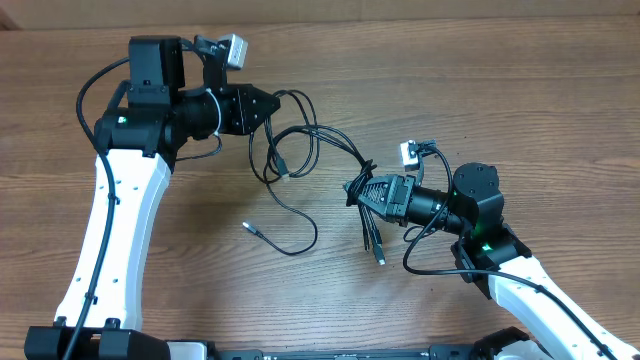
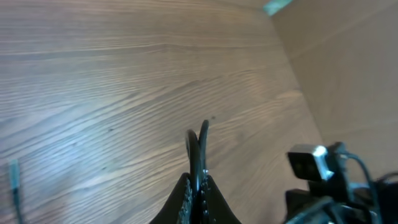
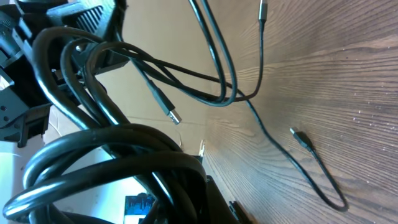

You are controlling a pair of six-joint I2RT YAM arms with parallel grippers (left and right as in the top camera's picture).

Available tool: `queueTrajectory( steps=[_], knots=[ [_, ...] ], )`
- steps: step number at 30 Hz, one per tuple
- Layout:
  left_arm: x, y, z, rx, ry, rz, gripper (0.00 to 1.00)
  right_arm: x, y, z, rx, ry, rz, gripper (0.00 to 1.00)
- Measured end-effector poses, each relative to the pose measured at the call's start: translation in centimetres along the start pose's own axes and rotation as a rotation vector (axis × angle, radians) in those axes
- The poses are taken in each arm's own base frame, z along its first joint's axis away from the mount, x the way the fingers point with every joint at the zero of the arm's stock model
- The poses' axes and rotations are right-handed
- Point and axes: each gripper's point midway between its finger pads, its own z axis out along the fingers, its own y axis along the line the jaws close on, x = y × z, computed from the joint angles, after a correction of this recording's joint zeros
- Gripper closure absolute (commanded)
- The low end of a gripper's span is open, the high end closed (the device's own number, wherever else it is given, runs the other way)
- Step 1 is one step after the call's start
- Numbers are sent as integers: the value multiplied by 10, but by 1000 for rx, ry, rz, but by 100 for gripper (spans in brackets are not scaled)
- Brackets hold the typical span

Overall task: Untangle cables
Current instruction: 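Pull the grippers apart, right gripper drawing cables away from left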

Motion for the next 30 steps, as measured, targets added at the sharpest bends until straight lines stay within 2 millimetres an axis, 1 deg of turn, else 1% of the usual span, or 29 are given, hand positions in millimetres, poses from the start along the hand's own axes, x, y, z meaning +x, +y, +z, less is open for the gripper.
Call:
queueTrajectory(
  steps=[3,5,8,9,13,14,16,18,20,21,22,24,27,28,30],
  knots=[
    [3,16,-1,-92,5,-45,96,0,0,0,-1,0,0,96],
    [8,35,-4,-205,5,-132,96,0,0,0,-1,0,-1,96],
    [17,56,-10,-329,9,-246,96,0,0,0,-1,1,0,96],
    [20,65,-13,-390,4,-295,96,0,0,0,-1,1,-1,96],
    [31,86,-25,-533,2,-385,96,0,0,0,-1,0,-4,96],
    [32,88,-26,-546,2,-390,96,0,0,0,-1,0,-3,96],
    [40,102,-36,-647,4,-420,96,-1,0,-1,0,-3,-2,96],
    [48,110,-44,-719,16,-432,88,-4,-1,-2,1,-13,10,96],
    [56,119,-54,-800,35,-435,71,-12,0,-6,-6,-36,24,96],
    [58,121,-57,-817,45,-420,68,-15,1,-8,-12,-48,25,96],
    [62,124,-61,-848,64,-410,67,-20,3,-11,-18,-63,26,96],
    [70,127,-68,-884,119,-357,78,-29,6,-15,-33,-93,19,96],
    [78,129,-72,-902,187,-281,87,-37,10,-21,-49,-122,26,96],
    [80,129,-74,-907,212,-252,96,-40,11,-23,-53,-130,27,96],
    [83,130,-76,-910,252,-199,96,-46,10,-27,-53,-151,40,96]
  ],
)
